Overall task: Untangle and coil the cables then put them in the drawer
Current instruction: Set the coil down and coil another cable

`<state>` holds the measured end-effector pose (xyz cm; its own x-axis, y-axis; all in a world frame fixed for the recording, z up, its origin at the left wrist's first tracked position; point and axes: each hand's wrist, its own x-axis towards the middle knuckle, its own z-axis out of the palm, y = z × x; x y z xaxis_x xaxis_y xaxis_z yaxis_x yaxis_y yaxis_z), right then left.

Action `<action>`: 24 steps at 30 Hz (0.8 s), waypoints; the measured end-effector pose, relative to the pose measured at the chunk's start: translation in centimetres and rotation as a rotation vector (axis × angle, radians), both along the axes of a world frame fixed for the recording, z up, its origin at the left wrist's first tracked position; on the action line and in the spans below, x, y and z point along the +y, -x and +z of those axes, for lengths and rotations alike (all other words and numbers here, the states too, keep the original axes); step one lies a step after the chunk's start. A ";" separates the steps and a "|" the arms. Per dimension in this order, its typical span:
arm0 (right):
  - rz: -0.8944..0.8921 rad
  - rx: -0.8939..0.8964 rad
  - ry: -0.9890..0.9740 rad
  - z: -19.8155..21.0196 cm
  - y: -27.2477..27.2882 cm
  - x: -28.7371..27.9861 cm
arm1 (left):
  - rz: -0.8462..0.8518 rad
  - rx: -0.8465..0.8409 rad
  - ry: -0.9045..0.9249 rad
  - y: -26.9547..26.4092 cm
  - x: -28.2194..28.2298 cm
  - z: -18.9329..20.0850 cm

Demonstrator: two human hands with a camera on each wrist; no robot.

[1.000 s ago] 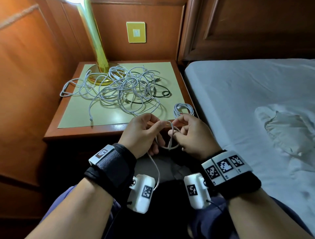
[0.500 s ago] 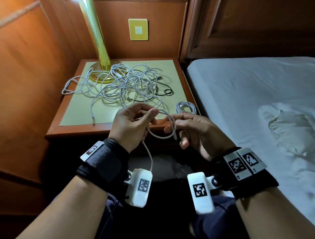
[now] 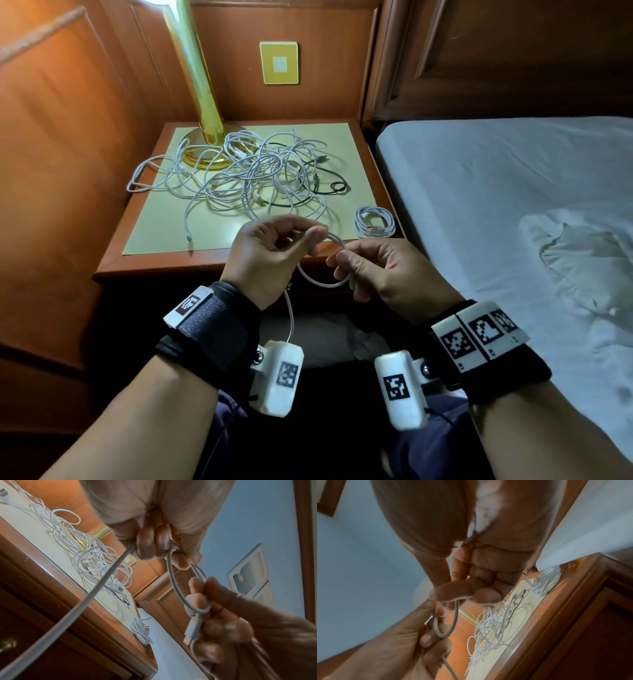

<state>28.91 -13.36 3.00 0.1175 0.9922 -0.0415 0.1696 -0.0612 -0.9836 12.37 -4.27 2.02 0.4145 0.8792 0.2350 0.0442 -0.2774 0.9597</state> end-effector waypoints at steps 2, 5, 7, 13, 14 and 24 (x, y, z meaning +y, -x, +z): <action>-0.067 0.122 -0.031 0.0 -0.2 0.1 | -0.011 -0.012 0.066 0.0 0.1 0.0; -0.204 0.408 -0.066 0.5 -1.4 0.4 | -0.027 0.018 0.127 0.5 0.5 -0.1; -0.294 0.534 -0.091 0.9 -2.6 0.4 | 0.036 0.069 0.099 1.1 1.2 -0.5; -0.350 0.568 -0.093 0.9 -3.8 0.1 | 0.316 0.141 -0.063 2.4 2.4 -0.7; -0.340 0.572 -0.086 0.8 -3.5 0.2 | 0.303 0.169 -0.109 2.2 2.1 -0.5; -0.288 0.304 -0.123 0.3 -2.6 0.1 | 0.043 0.366 -0.236 1.1 0.2 -0.6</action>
